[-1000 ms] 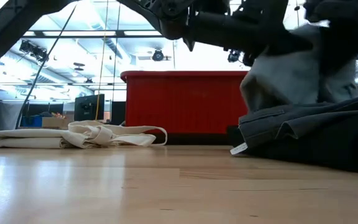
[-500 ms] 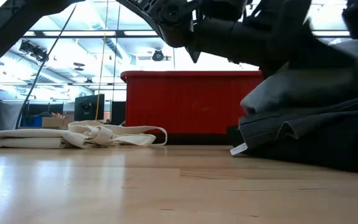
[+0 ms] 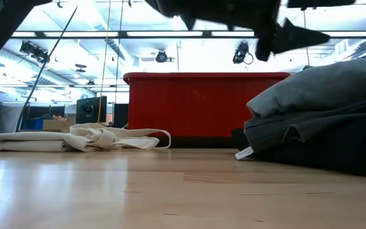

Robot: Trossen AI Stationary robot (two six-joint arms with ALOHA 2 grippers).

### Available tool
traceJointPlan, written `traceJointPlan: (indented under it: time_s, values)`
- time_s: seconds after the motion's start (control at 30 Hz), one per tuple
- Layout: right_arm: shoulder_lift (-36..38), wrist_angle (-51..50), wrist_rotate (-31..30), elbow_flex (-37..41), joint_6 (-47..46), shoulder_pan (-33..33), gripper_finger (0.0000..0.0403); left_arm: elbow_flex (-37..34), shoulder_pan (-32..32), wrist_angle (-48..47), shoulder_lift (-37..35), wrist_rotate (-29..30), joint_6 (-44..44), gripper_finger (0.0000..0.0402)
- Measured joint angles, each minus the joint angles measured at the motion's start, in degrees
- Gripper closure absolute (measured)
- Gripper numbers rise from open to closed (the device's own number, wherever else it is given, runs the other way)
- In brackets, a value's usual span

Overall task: Fold Laundry from Bin
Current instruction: Stack the folded gray shirt on top of the folded gray pants, then fold the blue checkered pants

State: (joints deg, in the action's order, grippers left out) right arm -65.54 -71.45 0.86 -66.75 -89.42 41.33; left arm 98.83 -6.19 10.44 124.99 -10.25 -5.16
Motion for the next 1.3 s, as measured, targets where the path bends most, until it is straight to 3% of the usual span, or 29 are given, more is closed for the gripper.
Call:
traceJointPlan:
  time_s: [0.2,0.37,0.53,0.73,0.83,0.97,1.23,1.3]
  values:
    - [1.3,-8.5,-22.1,-5.8,3.3,-0.1,0.0246,-0.1,1.5,-12.2,-4.5,6.5,0.5,0.0048]
    - [5.7,-3.9,-32.9,-5.8,12.4,-2.7,0.0262,-0.2,4.0,-17.5,-7.2,7.1,-7.5,0.0063]
    - [10.2,4.0,-44.8,-5.8,26.8,-5.6,0.0270,0.1,5.8,-17.1,-9.9,7.1,-8.1,0.0078]
    - [12.9,11.8,-44.0,-5.8,33.7,-6.7,0.0269,-0.1,7.3,-18.4,-9.8,5.6,-18.1,0.0079]
    - [13.0,13.7,-39.9,-5.8,33.9,-6.8,0.0269,-0.2,8.2,-18.4,-10.3,4.2,-23.4,0.0079]
    - [13.0,17.6,-34.8,-5.8,40.6,-9.9,0.0270,-0.1,9.2,-16.8,-13.6,6.1,-24.2,0.0079]
    - [12.3,23.9,-32.2,-6.3,51.8,-27.3,0.0275,-0.2,15.1,-17.5,-18.5,6.3,-16.8,0.0079]
    - [11.2,24.3,-28.3,-6.7,54.0,-33.0,0.0278,-0.1,17.7,-18.7,-20.3,6.3,-16.0,0.0079]
